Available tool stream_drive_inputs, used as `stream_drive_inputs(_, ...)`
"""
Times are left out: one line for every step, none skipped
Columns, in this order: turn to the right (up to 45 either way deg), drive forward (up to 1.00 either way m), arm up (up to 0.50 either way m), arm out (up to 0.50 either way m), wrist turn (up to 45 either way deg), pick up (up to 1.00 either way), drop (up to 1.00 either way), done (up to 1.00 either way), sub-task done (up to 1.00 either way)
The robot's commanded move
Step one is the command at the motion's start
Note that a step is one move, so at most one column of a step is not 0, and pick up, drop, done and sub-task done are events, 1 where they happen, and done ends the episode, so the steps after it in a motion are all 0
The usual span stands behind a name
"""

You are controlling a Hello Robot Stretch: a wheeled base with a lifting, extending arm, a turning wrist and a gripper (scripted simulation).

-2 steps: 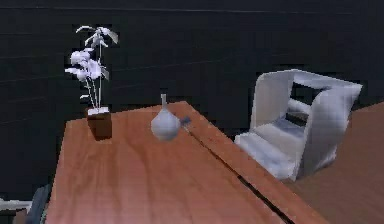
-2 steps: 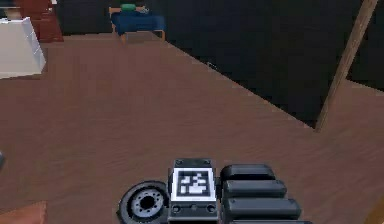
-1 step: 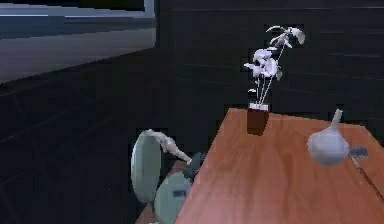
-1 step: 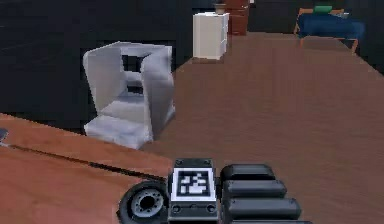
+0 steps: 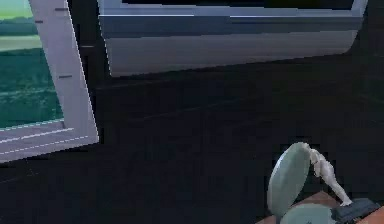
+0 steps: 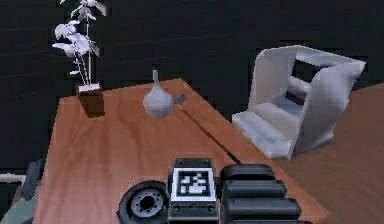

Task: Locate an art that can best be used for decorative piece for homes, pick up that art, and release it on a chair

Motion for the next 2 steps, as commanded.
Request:
stream_drive_inputs(-39.0,0.0,0.0,0.0,0.0,0.0,0.0,0.0,0.0)
stream_drive_inputs(0.0,0.0,0.0,0.48,0.0,0.0,0.0,0.0,0.0)
